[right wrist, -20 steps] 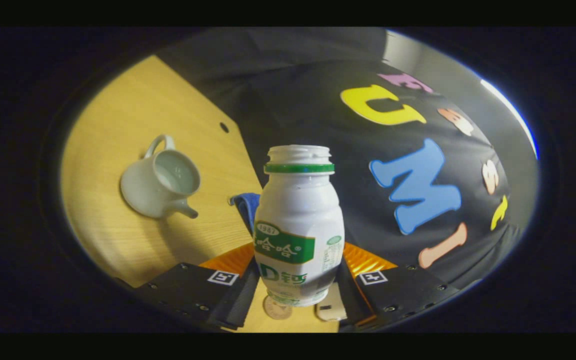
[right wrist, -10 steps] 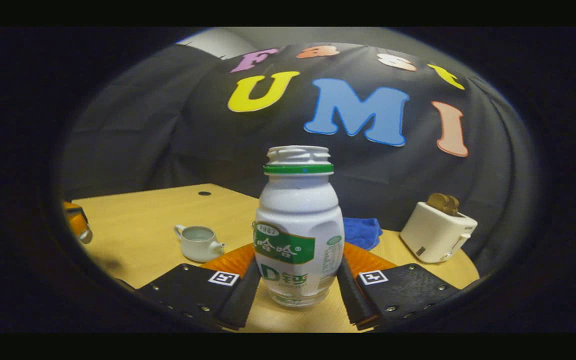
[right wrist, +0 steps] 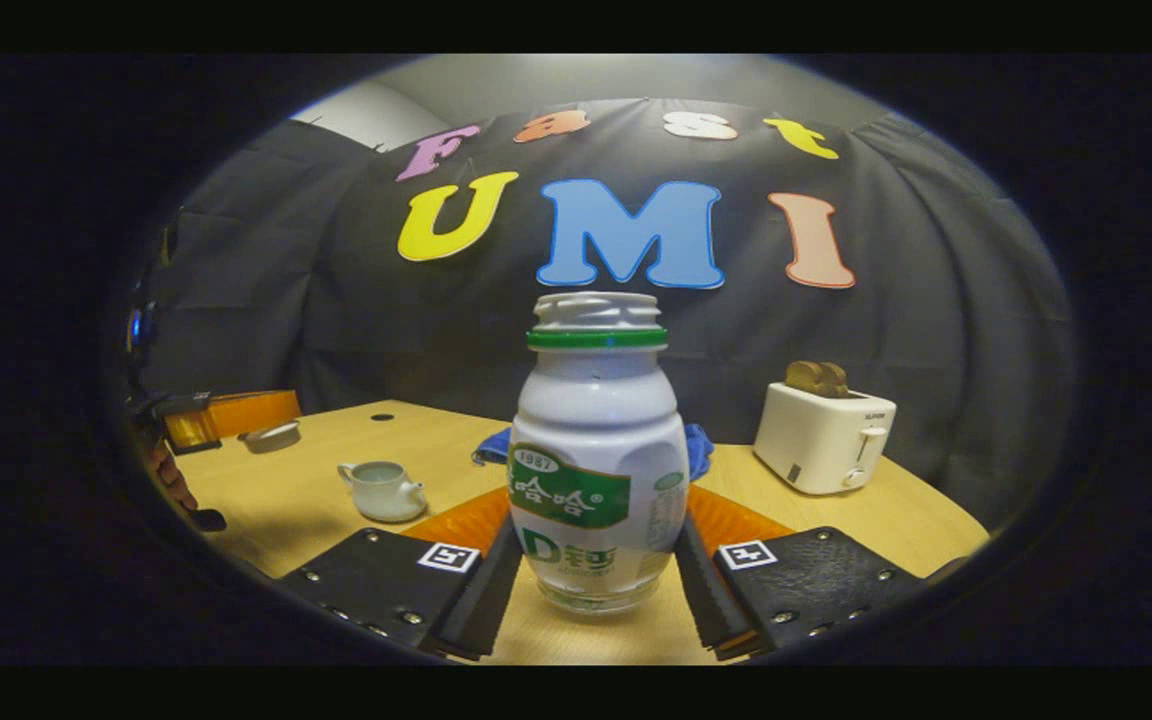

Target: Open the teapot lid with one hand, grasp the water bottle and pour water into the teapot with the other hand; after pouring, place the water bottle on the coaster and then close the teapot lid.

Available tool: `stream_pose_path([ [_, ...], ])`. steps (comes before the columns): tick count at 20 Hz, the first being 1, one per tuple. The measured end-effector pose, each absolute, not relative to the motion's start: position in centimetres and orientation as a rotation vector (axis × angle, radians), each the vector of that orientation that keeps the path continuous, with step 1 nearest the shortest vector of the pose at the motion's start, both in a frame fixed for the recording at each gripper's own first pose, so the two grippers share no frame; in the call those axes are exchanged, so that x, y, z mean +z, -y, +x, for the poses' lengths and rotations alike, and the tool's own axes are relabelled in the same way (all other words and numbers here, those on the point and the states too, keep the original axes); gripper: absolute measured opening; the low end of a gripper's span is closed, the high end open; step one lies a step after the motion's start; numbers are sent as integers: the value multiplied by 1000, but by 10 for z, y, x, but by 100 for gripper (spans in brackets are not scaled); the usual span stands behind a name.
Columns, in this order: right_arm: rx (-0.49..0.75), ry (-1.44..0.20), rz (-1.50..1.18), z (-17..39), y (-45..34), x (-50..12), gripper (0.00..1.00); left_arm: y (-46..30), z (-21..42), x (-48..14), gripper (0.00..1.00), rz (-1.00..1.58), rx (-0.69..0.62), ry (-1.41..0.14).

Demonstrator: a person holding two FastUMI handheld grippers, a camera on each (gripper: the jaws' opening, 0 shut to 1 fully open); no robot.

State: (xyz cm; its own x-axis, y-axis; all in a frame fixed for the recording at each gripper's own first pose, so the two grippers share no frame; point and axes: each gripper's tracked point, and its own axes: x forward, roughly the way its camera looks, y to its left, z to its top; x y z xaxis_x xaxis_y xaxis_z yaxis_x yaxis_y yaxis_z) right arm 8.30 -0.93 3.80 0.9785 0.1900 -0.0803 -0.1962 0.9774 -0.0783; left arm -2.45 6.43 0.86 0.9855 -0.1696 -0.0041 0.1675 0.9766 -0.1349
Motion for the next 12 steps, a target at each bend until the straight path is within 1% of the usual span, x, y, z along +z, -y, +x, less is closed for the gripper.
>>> stream_pose_path([
  [1,192,-70,-82,83,12,38,72,-67,-9,3,18,-130,-166,-26],
  [2,189,-69,-75,84,15,37,72,-70,3,-5,14,-122,-157,-40],
  [3,186,-69,-73,85,17,37,72,-70,11,-10,18,-117,-154,-54],
  [4,185,-72,-73,85,20,35,72,-68,19,-16,11,-115,-157,-69],
  [5,186,-77,-70,85,21,33,72,-64,29,-23,18,-110,-162,-85],
  [8,179,-93,-60,88,26,24,72,-58,57,-43,18,-67,-156,-133],
  [9,179,-96,-64,88,28,23,72,-57,61,-51,14,-51,-153,-149],
  [10,175,-97,-75,90,31,22,72,-56,64,-58,14,-49,-155,-167],
  [11,170,-99,-87,92,33,21,72,-56,65,-64,18,-55,-154,-175],
  [12,170,-102,-91,92,33,19,72,-55,69,-65,18,-53,-157,-171],
])
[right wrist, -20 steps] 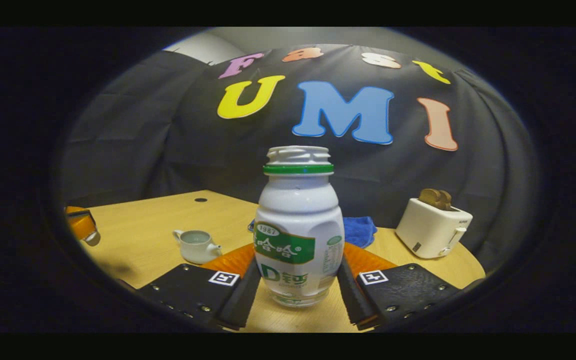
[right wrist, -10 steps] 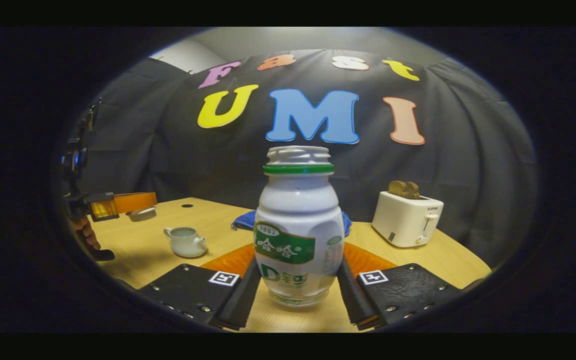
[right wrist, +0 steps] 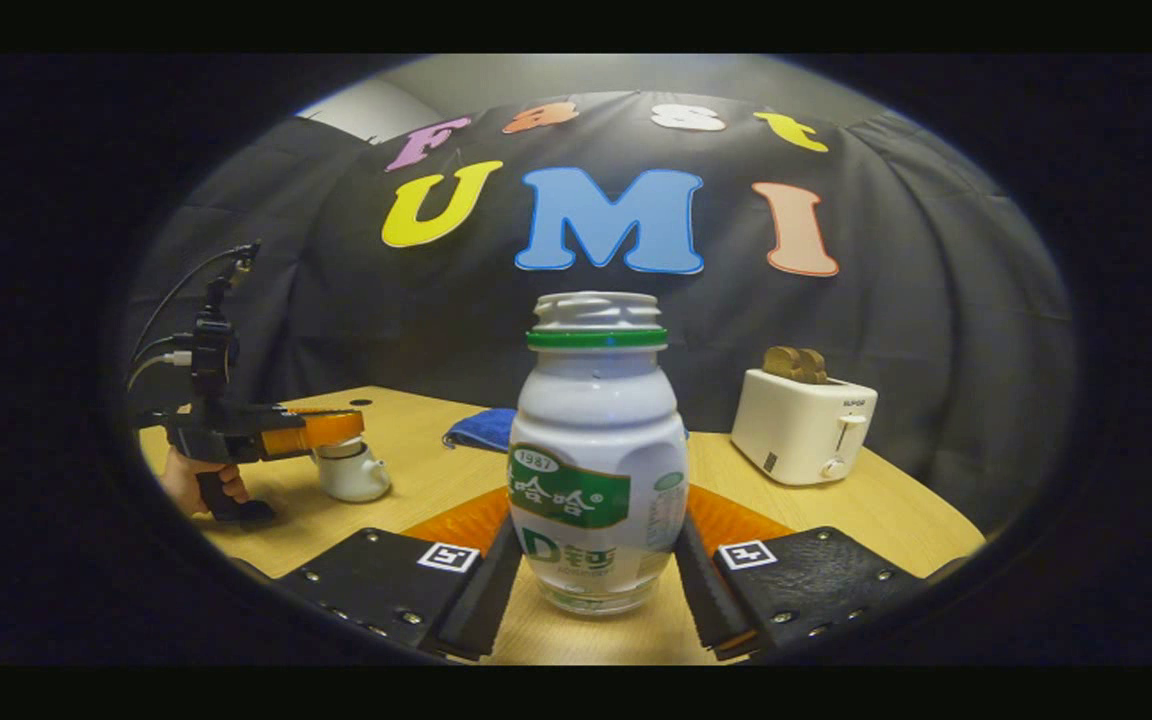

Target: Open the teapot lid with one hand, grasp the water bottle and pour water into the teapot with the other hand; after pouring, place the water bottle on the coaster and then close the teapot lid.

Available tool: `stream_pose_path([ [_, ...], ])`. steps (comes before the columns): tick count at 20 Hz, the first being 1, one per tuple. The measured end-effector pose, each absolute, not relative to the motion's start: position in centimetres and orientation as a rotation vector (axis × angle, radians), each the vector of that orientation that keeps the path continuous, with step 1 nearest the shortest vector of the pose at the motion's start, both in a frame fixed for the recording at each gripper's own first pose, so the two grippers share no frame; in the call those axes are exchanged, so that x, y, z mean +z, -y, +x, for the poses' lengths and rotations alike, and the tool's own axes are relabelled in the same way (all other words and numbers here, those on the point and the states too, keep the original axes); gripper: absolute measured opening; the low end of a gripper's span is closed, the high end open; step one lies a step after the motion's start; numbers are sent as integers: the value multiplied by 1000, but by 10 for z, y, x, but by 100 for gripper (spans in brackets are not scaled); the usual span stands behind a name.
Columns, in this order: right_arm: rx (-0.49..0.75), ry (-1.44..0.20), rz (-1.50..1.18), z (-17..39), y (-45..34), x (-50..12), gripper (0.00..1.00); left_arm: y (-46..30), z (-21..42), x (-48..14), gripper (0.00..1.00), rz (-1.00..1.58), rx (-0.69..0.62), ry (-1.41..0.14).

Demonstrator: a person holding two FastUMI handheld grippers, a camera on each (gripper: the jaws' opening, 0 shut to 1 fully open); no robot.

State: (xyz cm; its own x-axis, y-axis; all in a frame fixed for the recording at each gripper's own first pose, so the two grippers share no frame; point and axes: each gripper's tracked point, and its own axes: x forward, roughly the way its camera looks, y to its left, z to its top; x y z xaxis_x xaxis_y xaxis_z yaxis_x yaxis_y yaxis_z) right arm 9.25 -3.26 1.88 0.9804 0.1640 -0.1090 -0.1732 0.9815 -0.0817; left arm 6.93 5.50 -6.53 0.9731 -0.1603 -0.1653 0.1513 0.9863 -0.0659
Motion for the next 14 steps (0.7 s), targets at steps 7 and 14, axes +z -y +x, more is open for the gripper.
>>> stream_pose_path([
  [7,174,-123,-77,99,29,11,72,-60,67,-71,17,20,-113,-172],
  [14,158,-79,-29,140,43,30,72,-80,25,10,78,-74,-52,43],
])
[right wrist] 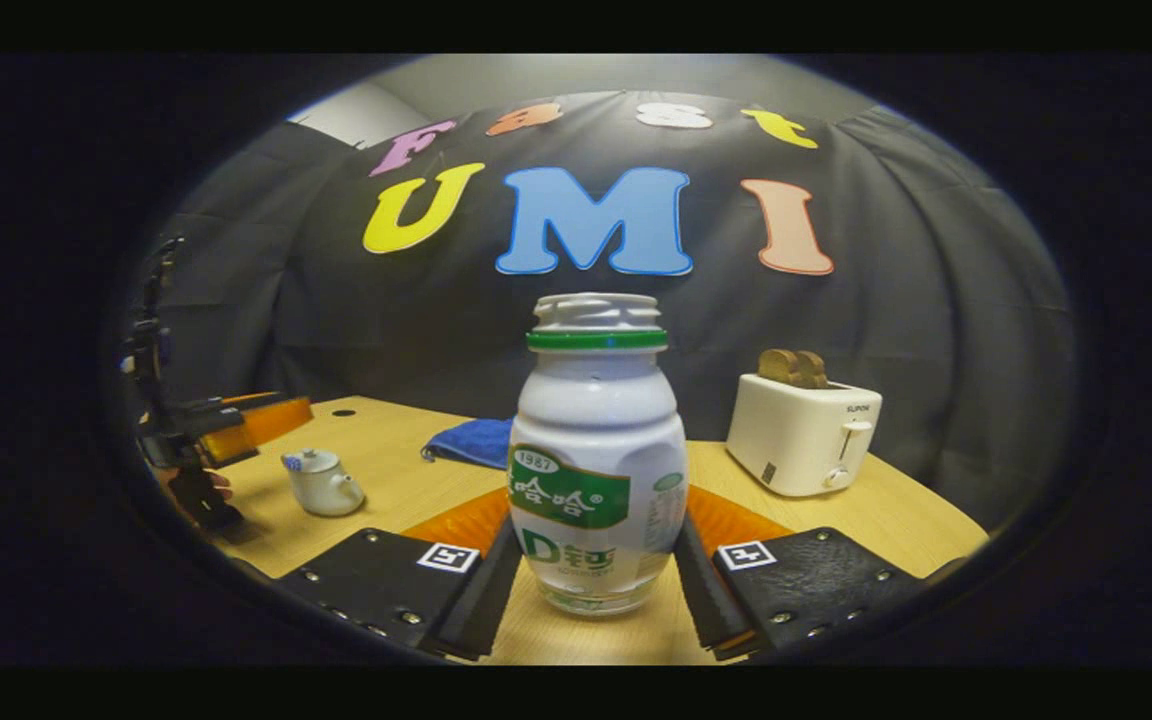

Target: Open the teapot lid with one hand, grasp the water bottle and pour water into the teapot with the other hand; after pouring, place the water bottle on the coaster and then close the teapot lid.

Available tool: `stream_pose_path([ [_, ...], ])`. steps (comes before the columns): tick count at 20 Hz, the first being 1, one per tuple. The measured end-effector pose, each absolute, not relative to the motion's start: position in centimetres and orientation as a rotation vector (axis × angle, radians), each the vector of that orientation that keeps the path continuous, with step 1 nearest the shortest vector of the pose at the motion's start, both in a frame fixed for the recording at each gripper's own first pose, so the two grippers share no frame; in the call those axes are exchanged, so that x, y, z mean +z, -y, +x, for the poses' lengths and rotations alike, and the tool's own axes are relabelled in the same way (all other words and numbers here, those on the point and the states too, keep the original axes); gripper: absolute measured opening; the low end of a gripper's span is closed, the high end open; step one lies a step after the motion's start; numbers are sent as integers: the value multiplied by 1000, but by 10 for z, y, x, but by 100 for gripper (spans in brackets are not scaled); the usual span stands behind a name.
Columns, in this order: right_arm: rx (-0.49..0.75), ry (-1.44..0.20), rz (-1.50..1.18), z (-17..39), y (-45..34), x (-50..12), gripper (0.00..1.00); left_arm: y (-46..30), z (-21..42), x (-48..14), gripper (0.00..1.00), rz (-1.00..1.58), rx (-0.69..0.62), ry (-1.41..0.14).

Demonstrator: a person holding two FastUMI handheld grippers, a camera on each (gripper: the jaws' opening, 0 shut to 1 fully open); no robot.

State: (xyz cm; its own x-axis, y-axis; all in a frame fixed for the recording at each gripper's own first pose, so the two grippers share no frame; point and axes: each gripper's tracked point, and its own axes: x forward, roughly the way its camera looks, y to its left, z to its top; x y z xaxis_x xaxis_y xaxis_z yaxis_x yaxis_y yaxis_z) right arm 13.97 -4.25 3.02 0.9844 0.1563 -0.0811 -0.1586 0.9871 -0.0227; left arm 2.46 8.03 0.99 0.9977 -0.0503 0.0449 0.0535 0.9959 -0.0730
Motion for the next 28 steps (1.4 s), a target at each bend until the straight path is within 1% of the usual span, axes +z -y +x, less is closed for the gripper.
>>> stream_pose_path([
  [1,163,-89,-11,153,44,31,72,-84,10,20,90,-83,-42,63],
  [2,159,-93,3,167,46,32,72,-88,-4,30,92,-92,-41,80],
  [4,130,-88,-3,194,53,33,72,-98,-29,45,92,-105,-35,101],
  [6,102,-85,-14,216,59,29,72,-110,-47,49,92,-153,-37,88],
  [9,85,-114,13,234,66,14,72,-133,-64,56,92,-223,-23,81],
  [11,75,-118,23,241,71,8,72,-151,-71,62,92,-221,15,89],
  [15,75,-136,-9,248,67,-3,72,-157,-74,56,92,-199,43,82],
  [17,72,-141,-20,249,68,-7,72,-152,-74,49,92,-190,35,68],
  [23,67,-120,-9,248,69,-7,73,-134,-74,58,92,-138,8,71],
  [24,48,-133,-24,247,72,-12,74,-130,-74,58,92,-132,2,67],
  [25,30,-129,-36,244,74,-11,95,-126,-74,56,92,-126,-4,61],
  [26,20,-106,-35,240,76,-5,75,-123,-77,56,92,-120,-8,57],
  [27,23,-74,-27,233,74,5,100,-120,-78,56,92,-116,-12,54],
  [28,26,-44,-23,222,73,14,99,-118,-79,57,92,-113,-15,54],
])
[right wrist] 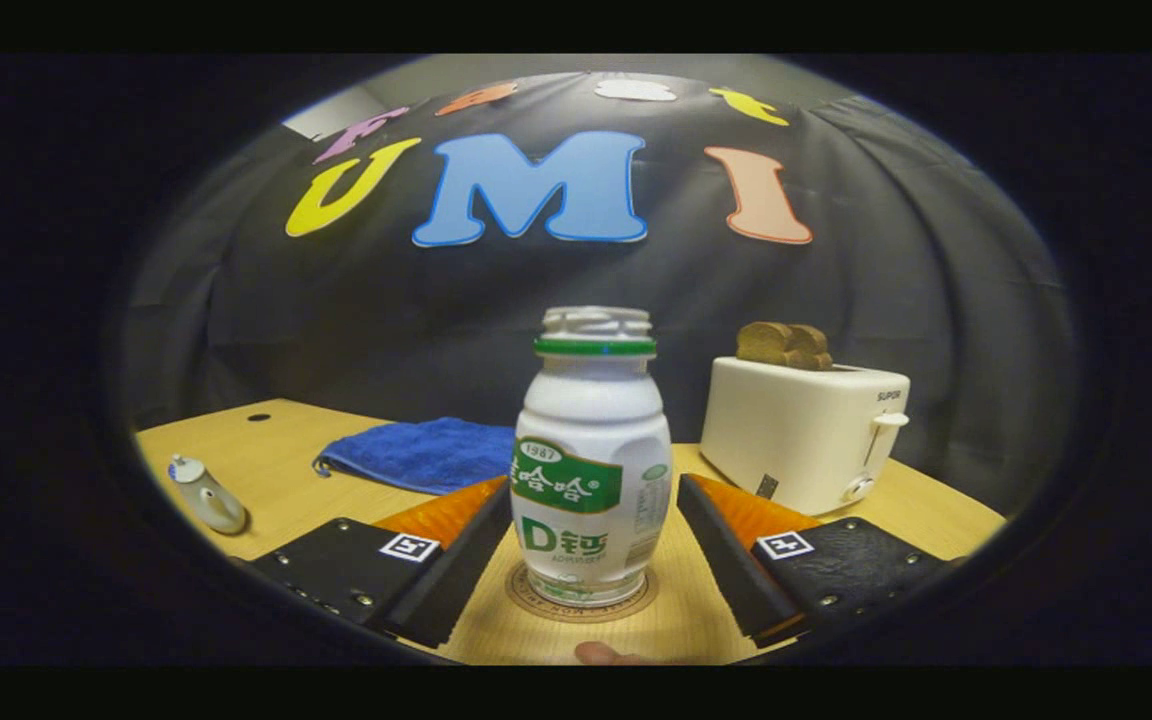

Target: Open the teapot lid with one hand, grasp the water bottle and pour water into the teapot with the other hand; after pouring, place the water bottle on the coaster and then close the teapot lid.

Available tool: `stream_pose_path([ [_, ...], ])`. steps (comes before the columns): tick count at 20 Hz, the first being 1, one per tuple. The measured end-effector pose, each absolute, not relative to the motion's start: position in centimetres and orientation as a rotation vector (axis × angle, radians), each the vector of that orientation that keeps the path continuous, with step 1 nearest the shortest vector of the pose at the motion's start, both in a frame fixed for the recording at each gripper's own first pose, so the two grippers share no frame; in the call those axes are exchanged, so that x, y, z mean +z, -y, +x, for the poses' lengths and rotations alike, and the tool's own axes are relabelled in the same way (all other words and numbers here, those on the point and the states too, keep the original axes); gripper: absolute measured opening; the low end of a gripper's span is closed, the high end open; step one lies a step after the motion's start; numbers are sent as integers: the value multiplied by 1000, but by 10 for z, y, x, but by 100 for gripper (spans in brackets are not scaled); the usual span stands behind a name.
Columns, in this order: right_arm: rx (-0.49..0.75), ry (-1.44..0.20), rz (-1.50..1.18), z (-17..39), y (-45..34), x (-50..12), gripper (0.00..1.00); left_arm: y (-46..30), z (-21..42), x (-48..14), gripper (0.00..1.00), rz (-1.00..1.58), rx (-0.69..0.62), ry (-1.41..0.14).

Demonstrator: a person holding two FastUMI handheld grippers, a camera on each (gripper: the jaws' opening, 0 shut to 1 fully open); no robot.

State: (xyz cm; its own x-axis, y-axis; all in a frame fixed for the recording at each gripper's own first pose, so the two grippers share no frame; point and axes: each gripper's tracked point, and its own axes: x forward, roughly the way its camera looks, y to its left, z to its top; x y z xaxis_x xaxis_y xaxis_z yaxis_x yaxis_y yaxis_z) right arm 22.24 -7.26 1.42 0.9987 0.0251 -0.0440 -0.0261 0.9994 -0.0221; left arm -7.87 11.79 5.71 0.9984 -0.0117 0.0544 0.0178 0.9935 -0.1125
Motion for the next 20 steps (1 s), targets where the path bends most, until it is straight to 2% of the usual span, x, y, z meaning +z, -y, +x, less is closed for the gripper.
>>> stream_pose_path([
  [2,42,-24,-23,192,70,24,99,-111,-82,58,92,-108,-17,58],
  [6,20,22,11,91,54,33,100,-69,-84,32,93,-33,-33,26],
  [10,20,-2,-24,13,12,12,99,-13,-101,-5,96,-2,-79,0],
  [14,36,-52,-8,-23,-13,-8,99,5,-110,-7,99,-40,-77,-40],
  [16,4,-11,12,-37,-9,2,98,-5,-113,-5,100,-24,-19,-44],
  [17,-27,-10,-3,-36,-4,4,97,-8,-125,-24,99,-3,-11,-56],
  [18,-46,-12,14,-35,-1,-3,96,-7,-115,0,99,16,6,-46],
  [20,-57,-14,13,-34,-1,-4,96,-3,-122,-5,100,11,-11,-47],
])
